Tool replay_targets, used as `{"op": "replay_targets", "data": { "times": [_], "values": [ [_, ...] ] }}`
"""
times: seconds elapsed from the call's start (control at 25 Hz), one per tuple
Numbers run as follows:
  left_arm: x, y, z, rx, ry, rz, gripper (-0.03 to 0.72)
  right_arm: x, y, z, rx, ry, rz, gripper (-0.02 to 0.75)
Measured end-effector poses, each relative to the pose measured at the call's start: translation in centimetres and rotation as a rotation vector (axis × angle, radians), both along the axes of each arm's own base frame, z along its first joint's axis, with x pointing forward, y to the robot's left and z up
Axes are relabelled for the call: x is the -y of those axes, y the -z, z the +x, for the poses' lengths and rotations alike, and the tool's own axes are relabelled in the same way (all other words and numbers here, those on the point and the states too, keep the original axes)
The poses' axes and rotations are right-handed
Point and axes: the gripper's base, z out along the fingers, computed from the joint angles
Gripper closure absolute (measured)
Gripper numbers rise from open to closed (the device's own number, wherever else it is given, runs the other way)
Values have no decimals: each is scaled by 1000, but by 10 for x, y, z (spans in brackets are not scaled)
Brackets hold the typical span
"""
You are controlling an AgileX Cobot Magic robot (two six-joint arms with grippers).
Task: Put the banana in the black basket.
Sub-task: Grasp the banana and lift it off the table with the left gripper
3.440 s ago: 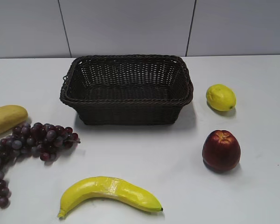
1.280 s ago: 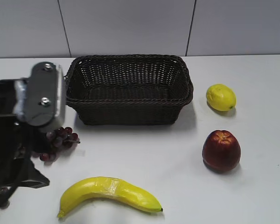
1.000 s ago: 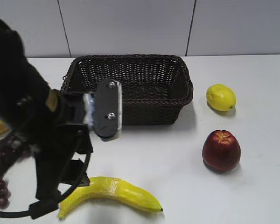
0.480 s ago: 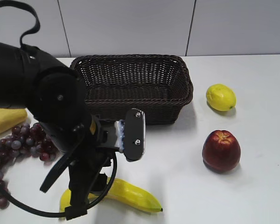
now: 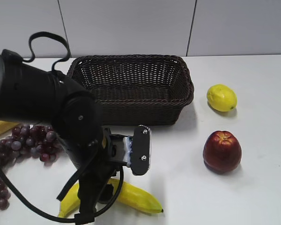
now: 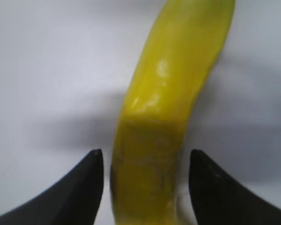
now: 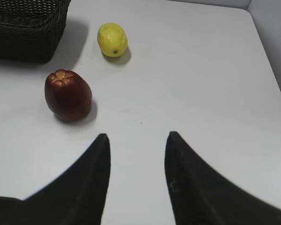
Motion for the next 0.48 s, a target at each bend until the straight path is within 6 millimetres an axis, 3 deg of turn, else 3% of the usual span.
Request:
{"op": "replay_targets", "data": {
  "times": [0.24,0.32,0.4,0.48],
  "values": [
    [1,15,1,-25,-1,31,138,0,0,0,0,0,0,437],
    [1,16,1,-26,0,32,182,0,0,0,0,0,0,437],
    [1,15,1,-23,1,30,282,0,0,0,0,0,0,437],
    [1,12,1,-18,2,24,278,0,0,0,0,0,0,437]
  ]
}}
